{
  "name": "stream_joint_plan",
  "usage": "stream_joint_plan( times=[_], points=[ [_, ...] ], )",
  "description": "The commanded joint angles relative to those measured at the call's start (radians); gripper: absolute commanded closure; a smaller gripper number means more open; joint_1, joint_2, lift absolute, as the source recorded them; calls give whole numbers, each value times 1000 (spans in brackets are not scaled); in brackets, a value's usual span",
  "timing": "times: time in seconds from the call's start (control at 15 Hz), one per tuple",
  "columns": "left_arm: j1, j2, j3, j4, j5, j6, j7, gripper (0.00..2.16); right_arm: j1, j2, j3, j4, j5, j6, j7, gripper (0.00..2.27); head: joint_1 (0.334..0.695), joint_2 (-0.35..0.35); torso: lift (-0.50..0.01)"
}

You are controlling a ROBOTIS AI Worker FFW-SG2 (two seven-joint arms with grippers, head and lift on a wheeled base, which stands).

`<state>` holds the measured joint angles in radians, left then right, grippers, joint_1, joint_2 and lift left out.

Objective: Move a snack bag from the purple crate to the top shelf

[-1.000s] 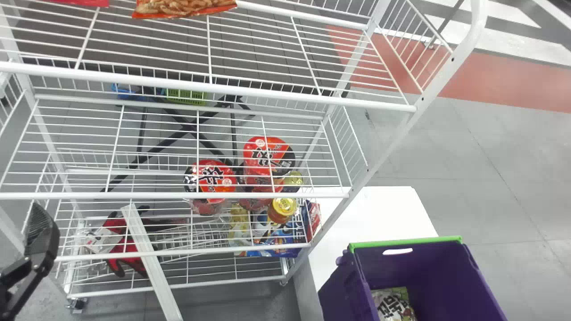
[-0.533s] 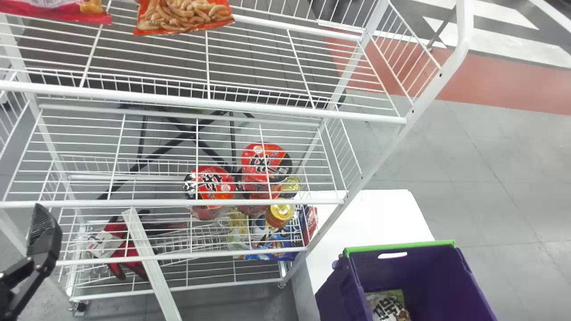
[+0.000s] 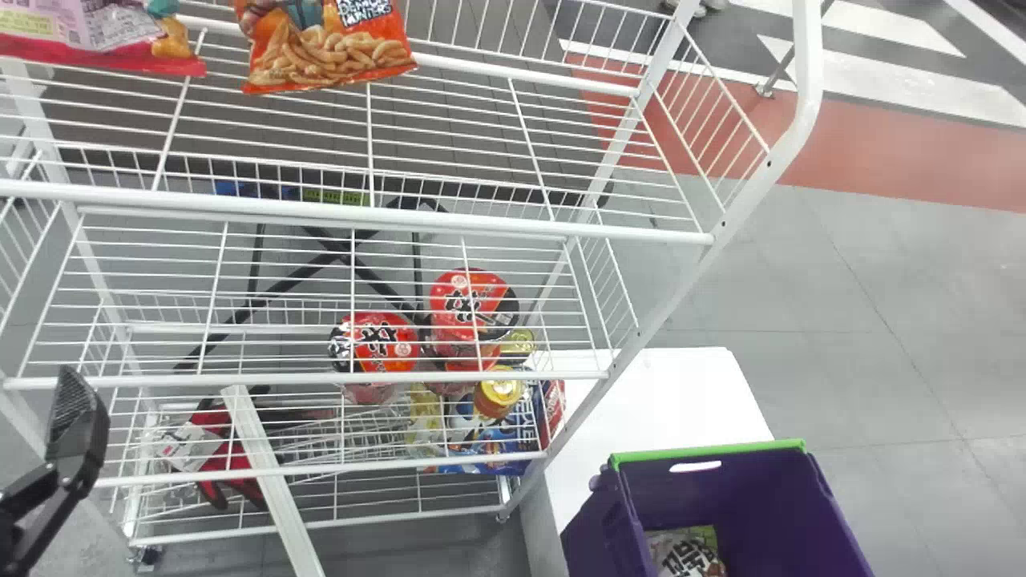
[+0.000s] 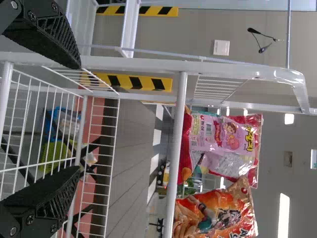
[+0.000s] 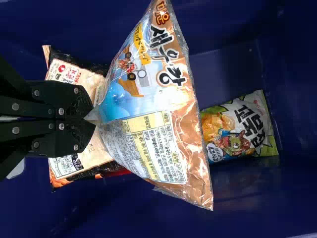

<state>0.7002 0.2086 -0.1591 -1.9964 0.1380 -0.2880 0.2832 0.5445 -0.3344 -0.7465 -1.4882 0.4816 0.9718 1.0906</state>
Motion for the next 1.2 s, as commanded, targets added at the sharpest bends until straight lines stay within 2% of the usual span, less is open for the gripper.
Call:
stream_joint_plan(
  times=[0.0, 1.13],
  points=[
    [4, 0, 1, -2, 0, -7, 2, 90, -1, 0, -1, -3, 0, 0, 0, 1592, 695, -350, -199],
    [13, 0, -2, -7, 0, -29, -1, 90, -6, 0, -16, -26, 0, 12, 20, 1592, 695, -350, -132]
  ],
)
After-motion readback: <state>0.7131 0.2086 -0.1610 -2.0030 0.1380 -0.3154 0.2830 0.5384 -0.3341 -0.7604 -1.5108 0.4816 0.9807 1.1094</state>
